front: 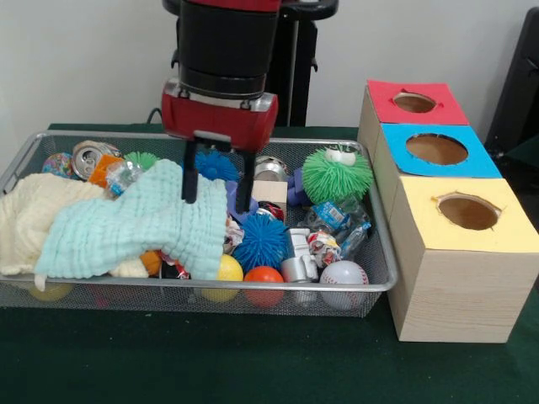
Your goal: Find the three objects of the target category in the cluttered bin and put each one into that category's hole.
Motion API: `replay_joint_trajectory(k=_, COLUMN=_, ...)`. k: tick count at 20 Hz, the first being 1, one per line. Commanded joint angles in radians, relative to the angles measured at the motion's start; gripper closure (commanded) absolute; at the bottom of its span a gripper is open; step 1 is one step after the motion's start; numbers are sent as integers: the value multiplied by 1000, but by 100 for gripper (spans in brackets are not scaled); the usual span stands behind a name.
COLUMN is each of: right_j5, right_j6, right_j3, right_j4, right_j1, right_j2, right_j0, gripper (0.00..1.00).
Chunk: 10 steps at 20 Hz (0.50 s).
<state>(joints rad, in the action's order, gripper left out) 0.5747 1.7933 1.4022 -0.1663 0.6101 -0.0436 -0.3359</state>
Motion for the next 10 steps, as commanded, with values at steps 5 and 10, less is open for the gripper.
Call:
replay_joint_trajectory(k=5, right_j5=239, right_j6=-191, right_j3=-81, right_j4=-173, right_j1=-128, right_j2=-18, right_j0=-70, gripper=0)
replay_joint_trajectory(k=10, right_j5=239, right_j6=-169, right_j3=-73, right_j4=-215, right_j1=-171, right_j2=-13, right_j0=-96, gripper=0)
